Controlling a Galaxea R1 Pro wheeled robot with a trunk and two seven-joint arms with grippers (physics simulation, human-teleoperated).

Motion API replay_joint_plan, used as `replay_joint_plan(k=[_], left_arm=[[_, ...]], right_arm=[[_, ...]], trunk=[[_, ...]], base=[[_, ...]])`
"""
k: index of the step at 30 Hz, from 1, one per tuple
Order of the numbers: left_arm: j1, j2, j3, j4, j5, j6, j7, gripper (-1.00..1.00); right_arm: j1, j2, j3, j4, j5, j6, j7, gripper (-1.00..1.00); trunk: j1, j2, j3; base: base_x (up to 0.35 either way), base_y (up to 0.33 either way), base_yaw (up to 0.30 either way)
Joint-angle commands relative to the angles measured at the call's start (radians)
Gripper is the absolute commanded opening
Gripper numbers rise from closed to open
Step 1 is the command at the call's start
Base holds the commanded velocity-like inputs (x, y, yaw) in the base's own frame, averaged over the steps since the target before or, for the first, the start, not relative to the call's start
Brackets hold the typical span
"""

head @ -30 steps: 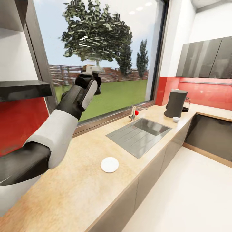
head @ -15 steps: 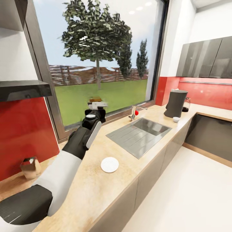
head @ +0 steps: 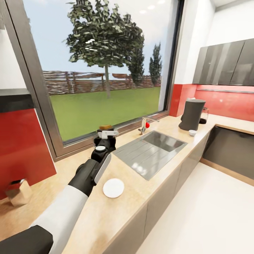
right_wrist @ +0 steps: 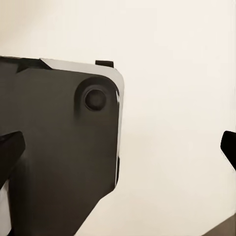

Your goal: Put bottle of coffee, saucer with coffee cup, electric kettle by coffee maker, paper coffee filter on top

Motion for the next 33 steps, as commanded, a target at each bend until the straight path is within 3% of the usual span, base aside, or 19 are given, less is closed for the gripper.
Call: replay_joint_plan(k=[1, 11, 29, 33], left_arm=[[0.012, 0.0, -0.004, -0.001, 0.008, -0.026, 0.009, -1.0], [0.076, -0.001, -0.099, -0.001, 0.005, -0.096, 0.016, -1.0], [0.105, 0.002, -0.101, -0.01, 0.003, -0.124, 0.021, -1.0], [0.107, 0.013, -0.098, -0.017, 0.003, -0.125, 0.023, -1.0]], right_arm=[[-0.001, 0.001, -0.009, 0.002, 0.01, -0.005, -0.003, 1.0], [-0.001, 0.001, -0.009, 0.003, 0.01, -0.006, -0.002, 1.0], [-0.001, 0.001, -0.009, -0.062, 0.01, -0.005, -0.003, 1.0], [-0.001, -0.001, -0.009, -0.079, 0.011, -0.005, -0.004, 1.0]], trunk=[[0.001, -0.002, -0.001], [0.001, -0.002, -0.001], [0.001, -0.002, -0.001], [0.001, -0.002, -0.001]], base=[[0.266, -0.166, 0.0], [0.223, -0.197, 0.0], [0.125, -0.257, 0.0], [0.154, -0.266, 0.0]])
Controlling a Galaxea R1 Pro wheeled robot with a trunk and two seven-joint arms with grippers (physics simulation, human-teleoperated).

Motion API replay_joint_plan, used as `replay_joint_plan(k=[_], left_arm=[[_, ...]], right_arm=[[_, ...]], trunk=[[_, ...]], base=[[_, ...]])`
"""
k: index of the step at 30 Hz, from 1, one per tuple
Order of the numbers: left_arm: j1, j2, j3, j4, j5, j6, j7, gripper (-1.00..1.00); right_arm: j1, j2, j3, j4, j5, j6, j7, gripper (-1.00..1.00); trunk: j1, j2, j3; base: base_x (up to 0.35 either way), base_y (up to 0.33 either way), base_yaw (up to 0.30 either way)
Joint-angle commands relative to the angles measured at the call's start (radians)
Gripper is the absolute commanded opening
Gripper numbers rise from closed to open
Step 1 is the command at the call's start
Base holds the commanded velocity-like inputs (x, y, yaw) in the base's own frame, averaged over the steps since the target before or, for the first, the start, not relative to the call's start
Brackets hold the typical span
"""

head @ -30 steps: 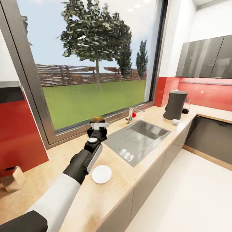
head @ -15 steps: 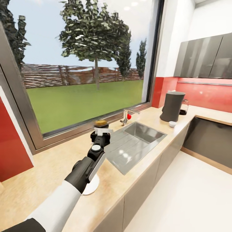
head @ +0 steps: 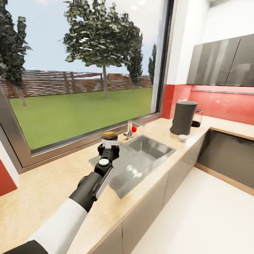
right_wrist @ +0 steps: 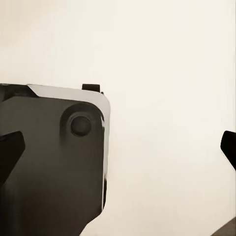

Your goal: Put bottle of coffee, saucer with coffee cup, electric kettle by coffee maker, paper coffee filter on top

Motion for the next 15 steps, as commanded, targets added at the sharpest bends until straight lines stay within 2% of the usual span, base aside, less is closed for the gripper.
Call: replay_joint_plan(k=[1, 4, 10, 15], left_arm=[[-0.001, 0.0, -0.004, -0.009, 0.007, 0.003, 0.008, -1.0], [0.005, 0.0, -0.007, -0.037, 0.007, 0.005, 0.008, -1.0], [0.069, 0.002, -0.01, -0.06, 0.005, 0.004, 0.008, -1.0], [0.08, 0.0, -0.011, -0.059, -0.068, 0.004, 0.008, -1.0]], right_arm=[[-0.001, 0.0, -0.008, 0.002, 0.009, -0.005, -0.002, 1.0], [-0.001, 0.0, -0.008, 0.002, 0.009, -0.005, -0.002, 1.0], [-0.001, 0.0, -0.009, 0.002, 0.008, -0.005, -0.003, 1.0], [-0.001, 0.001, -0.009, -0.017, 0.007, -0.005, -0.003, 1.0]], trunk=[[0.001, -0.002, -0.001], [0.001, -0.002, -0.001], [0.001, -0.002, -0.001], [0.001, -0.002, -0.001]], base=[[0.167, -0.267, 0.0], [0.171, -0.268, 0.0], [0.173, -0.278, 0.004], [0.173, -0.283, 0.14]])
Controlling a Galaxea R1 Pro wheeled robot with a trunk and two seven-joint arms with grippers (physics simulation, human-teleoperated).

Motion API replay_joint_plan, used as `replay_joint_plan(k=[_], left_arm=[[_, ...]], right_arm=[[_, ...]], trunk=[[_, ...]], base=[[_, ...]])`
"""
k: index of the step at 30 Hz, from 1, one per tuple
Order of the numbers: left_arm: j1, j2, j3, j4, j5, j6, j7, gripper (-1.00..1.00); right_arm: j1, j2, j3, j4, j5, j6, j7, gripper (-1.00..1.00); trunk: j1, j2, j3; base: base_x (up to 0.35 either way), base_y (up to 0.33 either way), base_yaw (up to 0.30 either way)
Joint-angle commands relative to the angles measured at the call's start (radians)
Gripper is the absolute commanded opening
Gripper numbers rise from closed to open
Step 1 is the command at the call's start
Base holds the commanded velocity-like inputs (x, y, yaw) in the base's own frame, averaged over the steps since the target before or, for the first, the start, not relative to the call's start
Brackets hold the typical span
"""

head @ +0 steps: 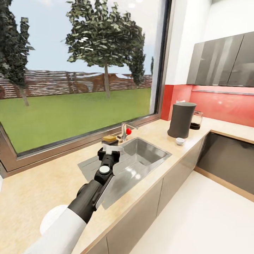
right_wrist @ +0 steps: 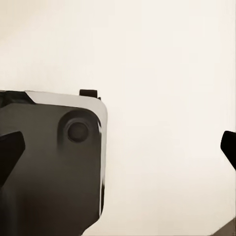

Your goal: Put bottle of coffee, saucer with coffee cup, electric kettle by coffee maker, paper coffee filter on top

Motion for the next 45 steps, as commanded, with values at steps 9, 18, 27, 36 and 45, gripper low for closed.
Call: replay_joint_plan(k=[9, 18, 27, 36, 45], left_arm=[[0.001, 0.0, -0.004, -0.009, -0.042, 0.009, 0.003, -1.0], [0.062, -0.003, -0.062, -0.015, -0.051, 0.008, 0.004, -1.0], [0.082, -0.004, -0.133, -0.006, -0.043, 0.007, 0.012, -1.0], [0.141, 0.001, -0.13, -0.008, -0.054, 0.0, 0.014, -1.0], [0.147, 0.021, -0.121, 0.002, -0.053, -0.001, 0.014, -1.0]], right_arm=[[-0.001, 0.026, -0.006, -0.045, -0.023, -0.004, 0.002, 1.0], [-0.001, 0.047, -0.006, -0.065, -0.025, -0.005, 0.003, 1.0], [-0.001, 0.048, -0.006, -0.066, -0.025, -0.005, 0.003, 1.0], [-0.001, 0.048, -0.006, -0.064, -0.025, -0.005, 0.003, 1.0], [-0.001, 0.048, -0.006, -0.064, -0.026, -0.005, 0.002, 1.0]], trunk=[[0.001, -0.002, -0.002], [0.001, -0.002, -0.002], [0.001, -0.002, -0.002], [0.001, -0.002, -0.002], [0.001, -0.002, -0.002]], base=[[0.173, -0.286, 0.186], [0.161, -0.298, 0.01], [0.156, -0.302, 0.0], [0.158, -0.302, 0.0], [0.181, -0.297, 0.0]])
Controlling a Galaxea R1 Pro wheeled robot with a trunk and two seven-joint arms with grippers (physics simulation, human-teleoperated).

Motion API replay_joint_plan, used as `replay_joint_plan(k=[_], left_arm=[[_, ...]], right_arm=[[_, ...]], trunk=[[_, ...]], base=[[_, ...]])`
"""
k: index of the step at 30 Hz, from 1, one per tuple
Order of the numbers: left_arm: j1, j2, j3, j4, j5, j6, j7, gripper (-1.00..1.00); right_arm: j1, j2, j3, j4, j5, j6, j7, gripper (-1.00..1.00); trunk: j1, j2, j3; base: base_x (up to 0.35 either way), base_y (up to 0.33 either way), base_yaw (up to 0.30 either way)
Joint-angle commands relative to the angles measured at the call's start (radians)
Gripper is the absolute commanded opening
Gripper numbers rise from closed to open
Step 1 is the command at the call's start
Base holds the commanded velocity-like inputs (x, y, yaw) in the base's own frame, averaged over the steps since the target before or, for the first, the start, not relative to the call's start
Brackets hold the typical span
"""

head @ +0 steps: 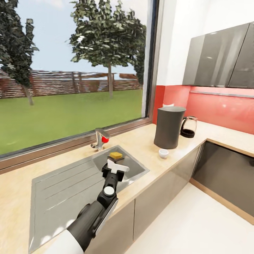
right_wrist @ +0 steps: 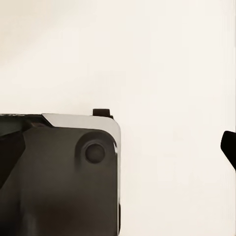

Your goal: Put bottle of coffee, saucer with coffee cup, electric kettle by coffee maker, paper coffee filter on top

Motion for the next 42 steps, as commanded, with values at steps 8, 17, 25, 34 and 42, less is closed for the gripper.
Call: replay_joint_plan(k=[8, 17, 25, 34, 42], left_arm=[[-0.001, 0.017, 0.0, 0.002, 0.007, 0.003, 0.007, -1.0], [-0.001, 0.017, 0.032, 0.017, 0.007, -0.057, 0.007, -1.0], [-0.001, 0.018, 0.033, 0.039, 0.008, -0.074, 0.007, -1.0], [-0.002, 0.017, 0.036, 0.146, 0.009, -0.261, 0.007, -1.0], [-0.002, 0.018, 0.036, 0.147, 0.01, -0.263, 0.009, -1.0]], right_arm=[[-0.001, 0.001, -0.007, 0.002, 0.008, -0.004, -0.002, 1.0], [-0.001, 0.001, -0.007, 0.002, 0.009, -0.004, -0.002, 1.0], [-0.001, 0.001, -0.007, 0.005, 0.01, -0.004, -0.002, 1.0], [-0.001, 0.0, -0.008, 0.005, 0.01, -0.004, -0.003, 1.0], [-0.001, -0.001, -0.007, 0.004, 0.011, -0.006, -0.003, 1.0]], trunk=[[0.001, -0.002, -0.001], [0.001, -0.002, -0.001], [0.001, -0.002, -0.001], [0.001, -0.002, -0.001], [0.001, -0.002, -0.001]], base=[[0.231, -0.267, 0.0], [0.239, -0.257, 0.0], [0.262, -0.237, 0.0], [0.255, -0.246, 0.0], [0.229, -0.272, 0.0]])
